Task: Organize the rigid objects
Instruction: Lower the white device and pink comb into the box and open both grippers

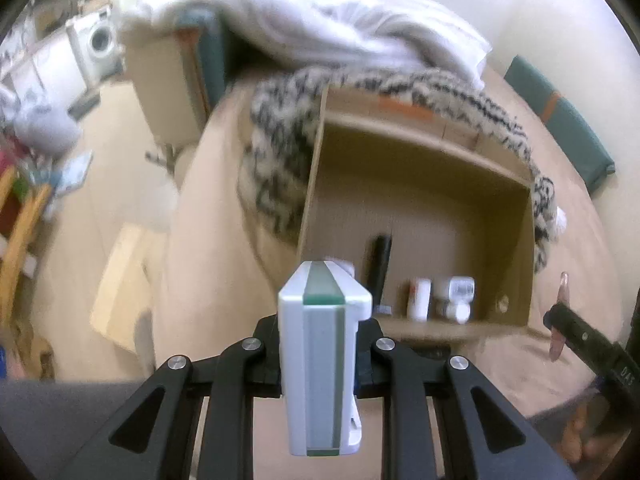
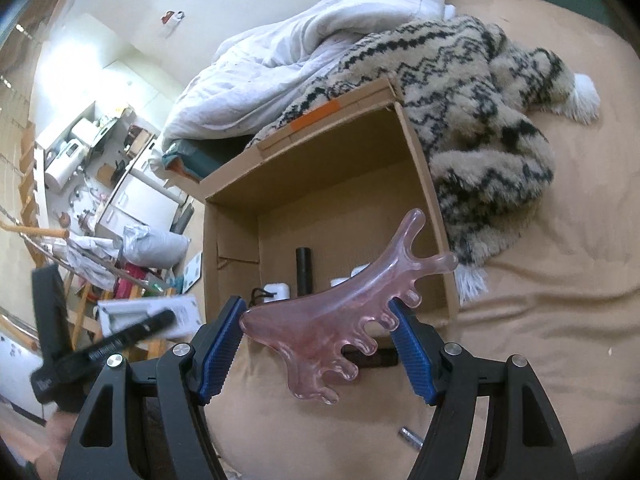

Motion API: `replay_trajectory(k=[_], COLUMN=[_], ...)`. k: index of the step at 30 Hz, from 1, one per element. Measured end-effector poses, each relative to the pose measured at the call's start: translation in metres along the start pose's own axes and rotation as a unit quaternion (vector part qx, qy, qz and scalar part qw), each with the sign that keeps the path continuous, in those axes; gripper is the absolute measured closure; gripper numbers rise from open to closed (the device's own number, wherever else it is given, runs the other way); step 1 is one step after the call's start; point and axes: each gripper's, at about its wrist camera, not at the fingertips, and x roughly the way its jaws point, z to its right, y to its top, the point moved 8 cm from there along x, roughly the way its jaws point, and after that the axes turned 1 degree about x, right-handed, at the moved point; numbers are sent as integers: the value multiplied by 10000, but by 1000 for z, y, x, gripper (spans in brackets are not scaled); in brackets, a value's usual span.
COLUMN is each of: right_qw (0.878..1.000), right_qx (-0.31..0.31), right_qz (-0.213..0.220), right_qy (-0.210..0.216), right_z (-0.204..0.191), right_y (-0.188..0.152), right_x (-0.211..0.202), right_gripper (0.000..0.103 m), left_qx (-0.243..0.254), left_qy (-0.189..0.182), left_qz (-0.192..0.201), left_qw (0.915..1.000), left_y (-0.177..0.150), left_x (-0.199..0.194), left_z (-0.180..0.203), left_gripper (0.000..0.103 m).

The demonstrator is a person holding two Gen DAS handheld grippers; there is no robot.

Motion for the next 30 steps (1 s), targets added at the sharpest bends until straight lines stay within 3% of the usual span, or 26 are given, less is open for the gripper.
replay_trajectory(k=[4, 9, 13, 24, 30], right_qw=[9996, 9990, 9984, 9937, 9904], right_qx=[-250, -393, -496, -735, -872], right_qz=[96, 70, -63, -684, -849], right_qy=[-72, -182, -276, -493, -657], right_z=[-2, -1, 0, 0, 3], right_y=[21, 43, 50, 34, 27], right_x=[3, 19, 39, 89, 96], right_gripper=[26, 26, 26, 26, 26], left_qx=[227, 440, 943, 1379, 1156], left_qy=[60, -52, 52, 251, 159], left_qz=[359, 377, 325, 299, 133], left_qw=[9991, 9983, 9950, 9897, 9931], left_y=[28, 46, 50, 43, 36], left_x=[-8, 8, 31, 90, 105], left_z=[5, 22, 44, 62, 55], left_gripper=[84, 84, 84, 84, 84])
